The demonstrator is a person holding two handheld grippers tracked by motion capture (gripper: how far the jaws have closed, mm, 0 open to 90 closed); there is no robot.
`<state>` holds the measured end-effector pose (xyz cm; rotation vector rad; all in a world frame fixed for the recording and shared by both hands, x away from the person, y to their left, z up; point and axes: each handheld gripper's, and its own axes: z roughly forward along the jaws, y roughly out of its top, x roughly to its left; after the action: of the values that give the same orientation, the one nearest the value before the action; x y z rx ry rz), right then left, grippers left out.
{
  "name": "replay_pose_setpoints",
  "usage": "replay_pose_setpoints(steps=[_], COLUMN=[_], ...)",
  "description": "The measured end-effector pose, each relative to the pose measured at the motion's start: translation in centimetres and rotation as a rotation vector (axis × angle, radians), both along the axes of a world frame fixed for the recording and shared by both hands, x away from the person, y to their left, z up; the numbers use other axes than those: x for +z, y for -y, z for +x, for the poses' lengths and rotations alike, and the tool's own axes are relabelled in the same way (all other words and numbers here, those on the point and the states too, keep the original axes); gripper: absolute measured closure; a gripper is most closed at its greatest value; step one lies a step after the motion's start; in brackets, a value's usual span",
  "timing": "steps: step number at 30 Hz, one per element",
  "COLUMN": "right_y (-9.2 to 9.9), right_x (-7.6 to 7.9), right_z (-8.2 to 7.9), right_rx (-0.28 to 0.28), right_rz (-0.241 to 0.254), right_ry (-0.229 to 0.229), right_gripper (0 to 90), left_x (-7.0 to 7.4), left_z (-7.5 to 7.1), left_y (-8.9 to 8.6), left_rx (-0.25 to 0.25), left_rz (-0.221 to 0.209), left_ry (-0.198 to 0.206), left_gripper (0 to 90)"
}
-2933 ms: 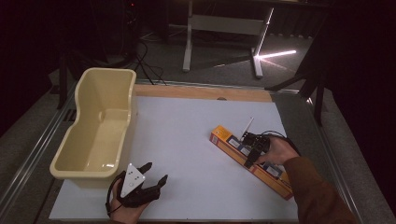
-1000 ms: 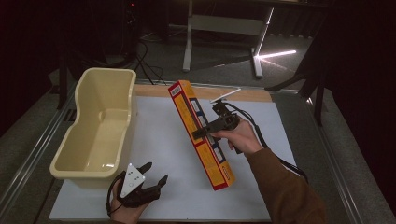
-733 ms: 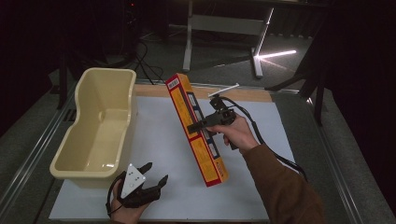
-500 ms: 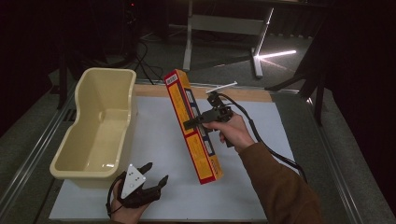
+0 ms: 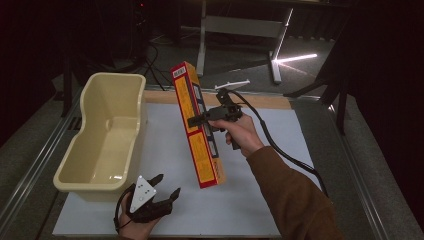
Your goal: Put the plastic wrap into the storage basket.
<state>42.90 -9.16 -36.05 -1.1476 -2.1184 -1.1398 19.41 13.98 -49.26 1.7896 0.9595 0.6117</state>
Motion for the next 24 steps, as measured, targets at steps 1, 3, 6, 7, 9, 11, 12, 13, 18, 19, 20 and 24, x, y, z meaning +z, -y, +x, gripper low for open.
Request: replay_pose_setpoints(steps=[1,3,6,7,9,11,12,13,18,19,20,24], right_y=[-0.1,-0.2,-0.3,-0.3,-0.5,-0.9,-1.1,-1.3,-2.2,-2.4,-2.5,-2.8], right_x=[0.0,0.0,-0.1,-0.1,0.1,0.4,0.5,0.7,1.2,1.3,1.4,1.7], right_z=[0.1,0.2,0.6,0.6,0.7,0.9,0.9,1.0,1.2,1.2,1.3,1.6], right_rx=[-0.002,-0.008,-0.034,-0.034,-0.049,-0.060,-0.063,-0.066,-0.081,-0.086,-0.091,-0.124], right_rz=[0.010,0.017,0.037,0.037,0.036,0.042,0.045,0.052,0.098,0.101,0.107,0.154], right_ry=[-0.006,-0.013,-0.037,-0.037,-0.039,-0.043,-0.040,-0.041,-0.062,-0.064,-0.067,-0.101], right_gripper=[39.1,39.1,39.1,39.1,39.1,39.1,39.1,39.1,39.1,39.2,39.1,39.2], left_x=[0.0,0.0,0.0,0.0,0.0,0.0,0.0,0.0,0.0,0.0,0.0,0.0], left_z=[0.0,0.0,0.0,0.0,0.0,0.0,0.0,0.0,-0.1,-0.1,-0.1,-0.1], left_y=[0.0,0.0,0.0,0.0,0.1,0.1,0.1,0.1,0.2,0.2,0.2,0.2], left_rx=[0.001,0.003,0.003,0.003,0.002,0.001,0.001,0.001,-0.006,-0.007,-0.008,-0.008], left_rz=[0.001,-0.002,-0.002,-0.002,0.000,0.001,-0.002,-0.004,-0.002,-0.002,-0.001,-0.003], left_ry=[0.000,0.001,0.000,0.000,0.001,0.002,0.001,0.000,0.000,0.001,0.002,0.000], left_gripper=[30.3,30.2,30.0,29.9,29.9,29.9,29.9,29.9,29.9,29.9,29.9,29.9])
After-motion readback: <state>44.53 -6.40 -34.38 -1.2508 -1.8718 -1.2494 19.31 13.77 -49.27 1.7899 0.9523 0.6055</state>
